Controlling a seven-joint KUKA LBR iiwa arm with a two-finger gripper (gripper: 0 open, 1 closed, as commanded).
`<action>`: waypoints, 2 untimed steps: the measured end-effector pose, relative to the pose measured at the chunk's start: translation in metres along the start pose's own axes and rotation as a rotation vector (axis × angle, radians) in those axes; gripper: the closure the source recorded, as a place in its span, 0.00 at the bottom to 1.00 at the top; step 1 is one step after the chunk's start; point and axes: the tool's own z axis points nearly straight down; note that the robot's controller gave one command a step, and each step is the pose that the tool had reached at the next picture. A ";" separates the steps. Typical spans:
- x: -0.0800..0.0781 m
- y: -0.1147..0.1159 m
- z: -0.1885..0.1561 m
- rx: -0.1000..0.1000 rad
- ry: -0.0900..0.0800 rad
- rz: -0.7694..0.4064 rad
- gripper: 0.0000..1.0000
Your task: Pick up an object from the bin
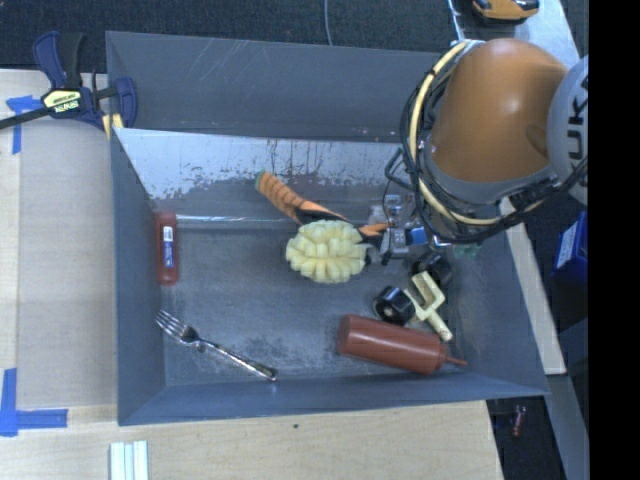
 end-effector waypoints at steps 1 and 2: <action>0.002 0.017 0.075 0.002 -0.014 0.008 1.00; 0.006 0.003 0.132 0.002 -0.010 0.016 1.00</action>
Offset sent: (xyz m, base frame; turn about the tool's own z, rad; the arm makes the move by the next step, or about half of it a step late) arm -0.0067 0.0016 -0.1350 0.0175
